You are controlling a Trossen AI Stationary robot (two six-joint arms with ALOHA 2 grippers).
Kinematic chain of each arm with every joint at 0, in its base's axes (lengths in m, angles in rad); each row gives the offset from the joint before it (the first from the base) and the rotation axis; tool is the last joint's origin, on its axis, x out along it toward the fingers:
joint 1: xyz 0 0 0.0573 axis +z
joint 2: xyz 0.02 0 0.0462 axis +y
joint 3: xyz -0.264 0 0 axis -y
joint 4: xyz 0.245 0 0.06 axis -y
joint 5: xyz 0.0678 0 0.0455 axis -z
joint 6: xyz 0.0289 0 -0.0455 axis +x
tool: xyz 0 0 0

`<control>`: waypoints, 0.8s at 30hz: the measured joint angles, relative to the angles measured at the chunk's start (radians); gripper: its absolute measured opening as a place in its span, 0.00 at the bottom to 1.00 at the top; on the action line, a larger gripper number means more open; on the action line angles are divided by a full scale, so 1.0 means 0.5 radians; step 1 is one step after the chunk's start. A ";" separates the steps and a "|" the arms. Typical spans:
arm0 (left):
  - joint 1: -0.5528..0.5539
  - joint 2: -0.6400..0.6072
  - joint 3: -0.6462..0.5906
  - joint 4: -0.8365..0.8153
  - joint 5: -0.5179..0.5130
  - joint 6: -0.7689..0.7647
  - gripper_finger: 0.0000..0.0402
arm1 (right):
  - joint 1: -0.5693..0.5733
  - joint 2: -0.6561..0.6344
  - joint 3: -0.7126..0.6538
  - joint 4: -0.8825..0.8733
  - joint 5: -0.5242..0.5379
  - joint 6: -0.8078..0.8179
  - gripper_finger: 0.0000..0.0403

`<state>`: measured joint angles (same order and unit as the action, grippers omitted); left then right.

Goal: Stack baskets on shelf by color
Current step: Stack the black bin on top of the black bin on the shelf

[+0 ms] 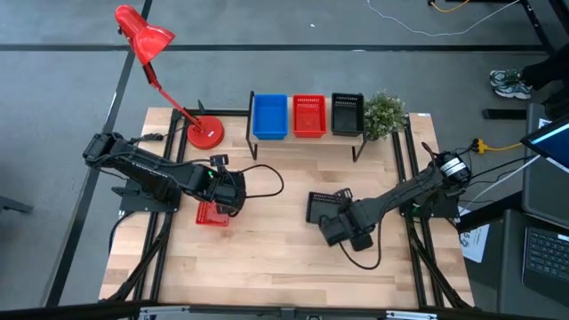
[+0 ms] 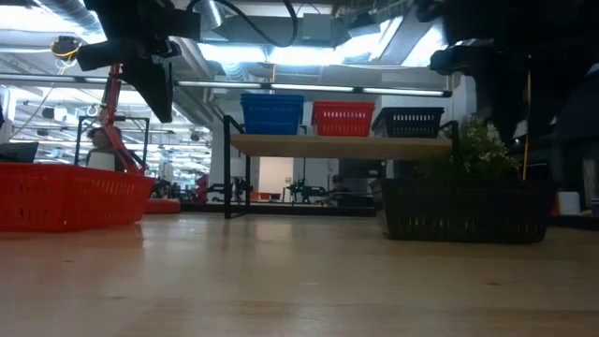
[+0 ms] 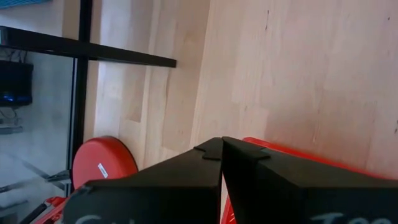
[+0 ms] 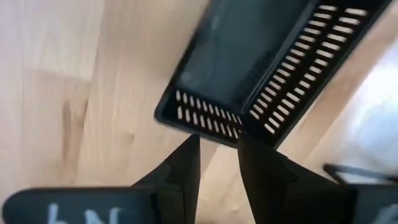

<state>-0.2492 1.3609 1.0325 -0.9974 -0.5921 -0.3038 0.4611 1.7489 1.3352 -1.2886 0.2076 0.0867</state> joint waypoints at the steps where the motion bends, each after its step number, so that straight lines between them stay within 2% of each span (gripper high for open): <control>1: 0.001 0.000 0.000 0.000 -0.003 -0.001 0.00 | 0.012 -0.001 -0.012 0.001 0.001 -0.070 0.27; 7: 0.001 0.000 0.000 0.000 -0.007 -0.001 0.00 | 0.071 0.000 -0.176 0.013 0.017 -0.400 0.27; 13: 0.001 0.001 0.001 -0.003 -0.006 -0.001 0.00 | 0.095 0.000 -0.297 0.045 0.232 -0.498 0.27; 24: 0.001 0.001 0.001 0.007 -0.009 -0.017 0.00 | 0.095 0.000 -0.416 0.164 0.226 -0.604 0.27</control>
<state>-0.2489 1.3613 1.0328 -0.9941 -0.5964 -0.3122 0.5087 1.7489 1.1273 -1.2066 0.3206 -0.2152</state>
